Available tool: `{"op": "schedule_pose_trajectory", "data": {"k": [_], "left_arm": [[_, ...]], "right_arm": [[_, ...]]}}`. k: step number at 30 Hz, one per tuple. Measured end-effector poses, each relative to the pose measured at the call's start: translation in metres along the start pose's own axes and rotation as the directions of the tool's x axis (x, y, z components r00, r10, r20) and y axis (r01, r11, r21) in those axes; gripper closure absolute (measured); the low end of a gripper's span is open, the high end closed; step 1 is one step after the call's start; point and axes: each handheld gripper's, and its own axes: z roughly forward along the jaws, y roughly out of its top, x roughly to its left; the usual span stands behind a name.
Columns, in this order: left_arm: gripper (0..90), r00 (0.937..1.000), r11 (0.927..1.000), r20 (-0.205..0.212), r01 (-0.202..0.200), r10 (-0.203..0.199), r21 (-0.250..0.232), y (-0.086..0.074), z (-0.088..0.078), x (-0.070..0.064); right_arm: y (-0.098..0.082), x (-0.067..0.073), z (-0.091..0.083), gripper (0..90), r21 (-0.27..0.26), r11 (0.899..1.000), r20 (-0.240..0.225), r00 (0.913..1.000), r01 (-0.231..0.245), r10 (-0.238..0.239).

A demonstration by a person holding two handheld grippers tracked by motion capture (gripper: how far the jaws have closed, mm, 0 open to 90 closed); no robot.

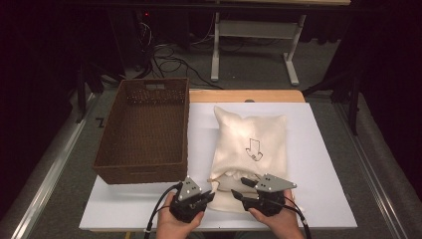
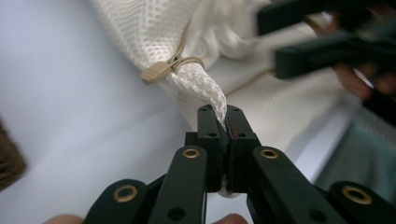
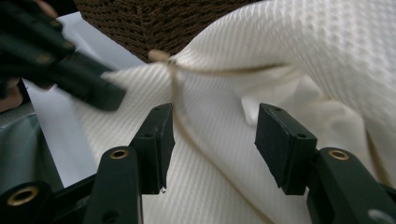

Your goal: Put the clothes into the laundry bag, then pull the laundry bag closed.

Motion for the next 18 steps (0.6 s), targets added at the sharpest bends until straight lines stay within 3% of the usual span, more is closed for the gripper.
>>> {"op": "schedule_pose_trajectory", "data": {"k": [2,5,9,13,15,18], "left_arm": [[84.8,0.9995,0.9997,-0.019,-0.024,0.024,0.011,-0.005,0.001,-0.002],[82.3,0.9993,0.9992,-0.002,0.038,-0.038,-0.010,-0.007,0.000,0.007],[68.4,0.9947,0.9939,-0.001,0.102,-0.103,-0.041,-0.008,-0.003,0.017],[61.1,0.9896,0.9892,0.009,0.144,-0.144,-0.027,-0.012,0.001,0.025],[59.0,0.9900,0.9897,0.003,0.141,-0.141,-0.023,-0.012,0.002,0.026],[56.2,0.9949,0.9943,-0.033,0.093,-0.095,-0.053,-0.008,-0.001,0.024]], "right_arm": [[0.000,0.001,0.001,48.2,0.004,1.000,-0.007,1.0000,-0.002,0.002],[0.000,0.003,0.005,48.5,0.002,1.000,-0.007,1.0000,-0.004,0.004],[0.001,0.007,0.011,49.9,-0.007,1.000,-0.007,1.0000,0.007,-0.007],[0.001,0.007,0.017,63.1,0.003,1.000,-0.038,0.9992,0.011,-0.011],[0.001,0.008,0.020,69.7,0.007,1.000,-0.049,0.9987,0.013,-0.013],[0.001,0.009,0.025,75.7,0.016,1.000,-0.059,0.9981,0.017,-0.016]]}}
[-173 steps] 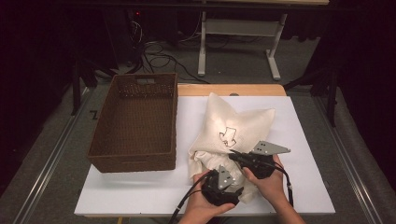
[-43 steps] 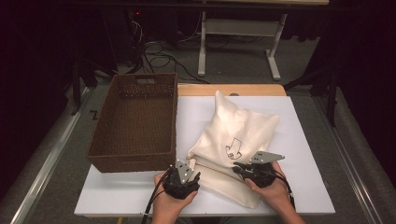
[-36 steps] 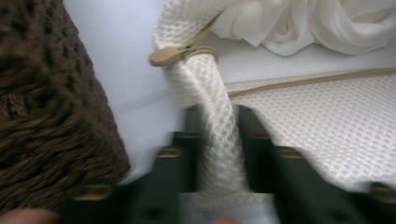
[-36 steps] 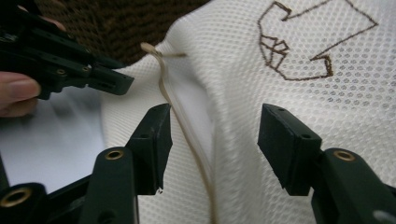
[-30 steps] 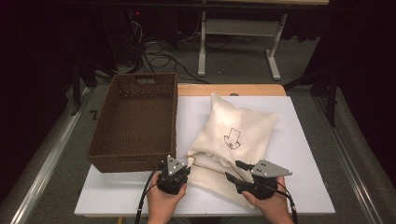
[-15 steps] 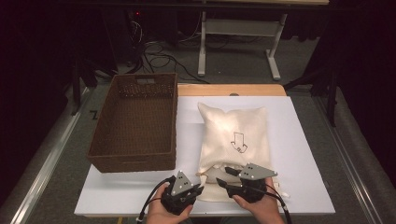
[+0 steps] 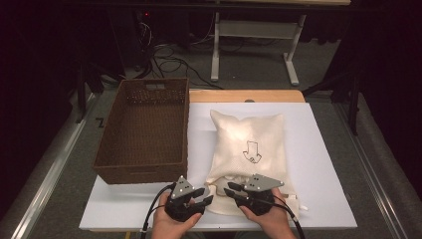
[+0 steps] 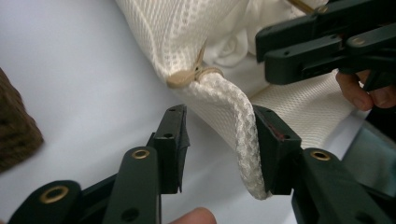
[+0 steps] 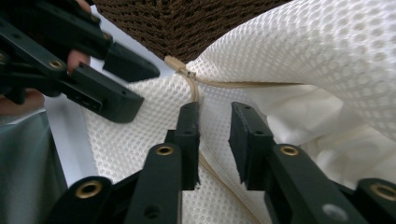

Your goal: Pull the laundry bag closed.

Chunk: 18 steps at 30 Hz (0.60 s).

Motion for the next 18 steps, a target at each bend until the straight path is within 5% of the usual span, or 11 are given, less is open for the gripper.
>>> {"op": "schedule_pose_trajectory", "data": {"k": [6,11,18], "left_arm": [[50.6,0.9999,0.9999,0.004,0.016,-0.016,0.004,0.001,-0.002,0.005],[48.4,0.9980,0.9993,0.051,0.037,-0.038,0.009,0.001,-0.009,0.008],[58.6,0.9960,0.9923,0.067,0.051,-0.058,0.113,-0.004,-0.001,0.010]], "right_arm": [[0.001,-0.001,0.012,83.2,0.021,0.999,-0.024,0.9988,-0.042,0.042],[0.003,0.006,0.023,69.5,0.036,0.999,-0.053,0.9986,-0.004,0.006],[0.002,0.011,0.036,65.4,0.063,0.998,-0.073,0.9970,0.031,-0.027]]}}
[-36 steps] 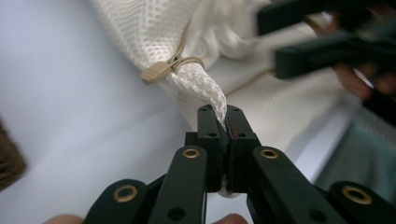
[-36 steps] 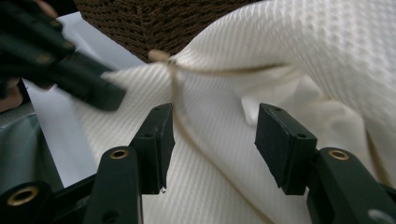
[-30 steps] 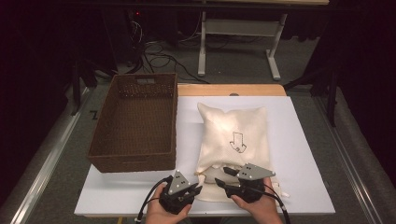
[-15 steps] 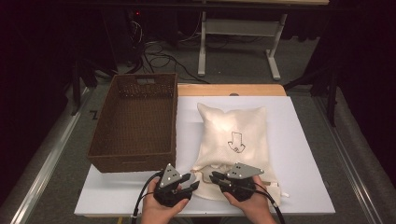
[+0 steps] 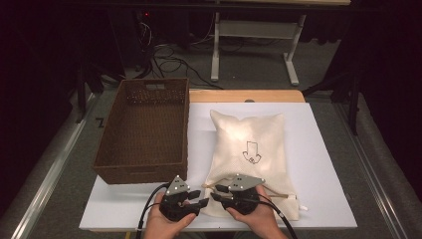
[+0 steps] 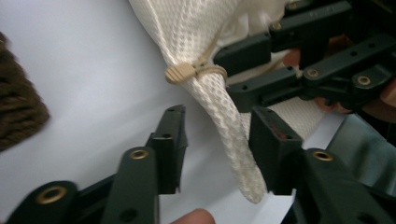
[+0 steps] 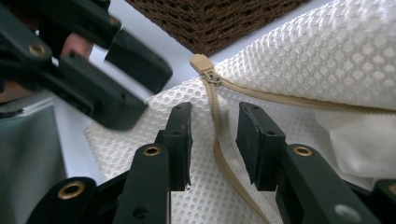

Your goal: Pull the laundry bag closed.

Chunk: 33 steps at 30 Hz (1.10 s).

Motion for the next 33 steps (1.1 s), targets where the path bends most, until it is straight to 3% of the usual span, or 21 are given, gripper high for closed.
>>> {"op": "schedule_pose_trajectory", "data": {"k": [2,4,6,10,14,20,26,28,30,33], "left_arm": [[68.5,0.9998,0.9993,-0.013,-0.015,0.016,0.033,0.000,0.004,-0.003],[81.4,0.9989,0.9989,-0.032,-0.032,0.033,0.035,0.001,0.004,-0.006],[84.7,0.9973,0.9976,-0.038,-0.061,0.062,0.033,0.001,0.002,-0.008],[85.4,0.9969,0.9969,-0.032,-0.070,0.072,0.035,0.000,0.000,-0.007],[85.4,0.9965,0.9968,-0.036,-0.075,0.076,0.027,0.000,-0.001,-0.008],[85.1,0.9972,0.9977,-0.035,-0.066,0.065,-0.016,0.002,-0.006,-0.009],[85.1,0.9973,0.9981,-0.041,-0.062,0.061,-0.007,0.002,-0.004,-0.010],[85.1,0.9974,0.9982,-0.041,-0.060,0.059,-0.009,0.002,-0.004,-0.010],[85.1,0.9976,0.9983,-0.040,-0.057,0.056,-0.012,0.002,-0.005,-0.010],[85.1,0.9971,0.9980,-0.043,-0.062,0.062,-0.007,0.002,-0.004,-0.011]], "right_arm": [[0.000,0.000,0.003,64.4,0.006,1.000,0.012,0.9999,0.011,-0.011],[0.000,0.001,0.006,62.9,0.025,0.999,0.006,0.9996,0.027,-0.027],[-0.001,0.001,0.008,65.9,0.047,0.998,0.007,0.9993,0.036,-0.037],[-0.002,0.001,0.009,83.7,0.059,0.997,-0.027,0.9988,0.042,-0.041],[-0.001,0.003,0.004,89.4,0.056,0.997,-0.012,0.9988,0.048,-0.048],[0.003,0.007,-0.005,90.0,0.027,0.998,0.018,0.9981,0.058,-0.058],[0.001,0.008,-0.004,89.4,0.031,0.997,0.030,0.9969,0.071,-0.072],[0.002,0.008,-0.006,83.6,0.026,0.998,0.029,0.9975,0.064,-0.064],[0.005,0.007,-0.013,77.4,0.001,0.998,0.034,0.9978,0.057,-0.057],[0.015,0.008,-0.022,76.5,-0.062,0.997,0.017,0.9987,0.048,-0.047]]}}
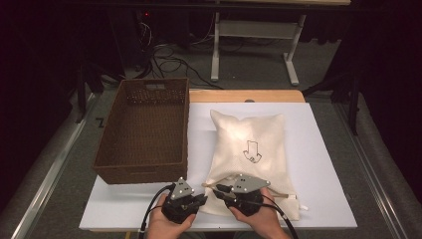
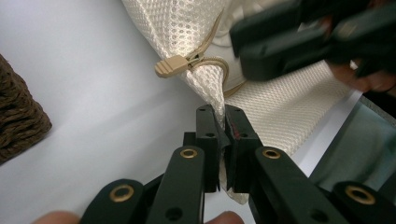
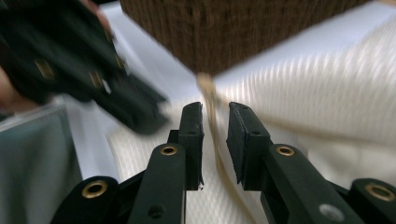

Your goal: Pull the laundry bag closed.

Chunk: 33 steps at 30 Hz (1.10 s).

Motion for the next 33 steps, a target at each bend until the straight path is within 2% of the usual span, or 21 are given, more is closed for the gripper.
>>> {"op": "schedule_pose_trajectory", "data": {"k": [3,6,9,11,19,22,24,27,31,33], "left_arm": [[85.1,0.9998,0.9999,-0.011,-0.015,0.015,-0.001,0.001,0.001,-0.003],[85.1,0.9997,0.9998,-0.019,-0.018,0.018,-0.001,0.001,0.001,-0.004],[85.1,0.9995,0.9998,-0.020,-0.022,0.022,0.001,0.000,0.000,-0.004],[85.1,0.9995,0.9998,-0.021,-0.022,0.022,-0.003,0.000,0.001,-0.005],[85.1,0.9990,0.9994,-0.025,-0.036,0.036,-0.002,0.001,0.002,-0.007],[85.1,0.9991,0.9994,-0.022,-0.036,0.036,0.001,0.001,0.003,-0.007],[85.1,0.9991,0.9993,-0.018,-0.038,0.038,0.001,0.001,0.004,-0.008],[85.1,0.9990,0.9991,-0.016,-0.042,0.042,0.006,0.001,0.005,-0.008],[85.0,0.9992,0.9993,-0.015,-0.037,0.037,0.004,0.001,0.004,-0.008],[85.0,0.9992,0.9993,-0.012,-0.038,0.038,0.004,0.001,0.005,-0.008]], "right_arm": [[0.015,0.002,0.004,76.2,0.003,1.000,-0.002,0.9997,0.026,-0.026],[0.027,0.005,0.015,74.0,0.007,0.999,-0.014,0.9993,0.034,-0.034],[0.033,0.005,0.026,71.9,0.059,0.997,0.000,0.9988,0.048,-0.048],[0.034,0.003,0.031,70.2,0.077,0.997,-0.010,0.9997,0.024,-0.024],[0.033,0.001,0.043,70.6,0.099,0.995,0.018,0.9998,0.006,-0.008],[0.033,0.000,0.045,77.7,0.109,0.994,0.007,0.9999,-0.009,0.009],[0.032,0.000,0.045,81.2,0.117,0.993,-0.005,1.0000,-0.001,0.002],[0.031,0.001,0.041,82.3,0.110,0.994,0.004,1.0000,0.004,-0.004],[0.029,0.000,0.035,82.1,0.076,0.997,-0.005,0.9997,-0.024,0.024],[0.026,0.001,0.031,81.7,0.065,0.998,-0.006,0.9997,-0.023,0.023]]}}
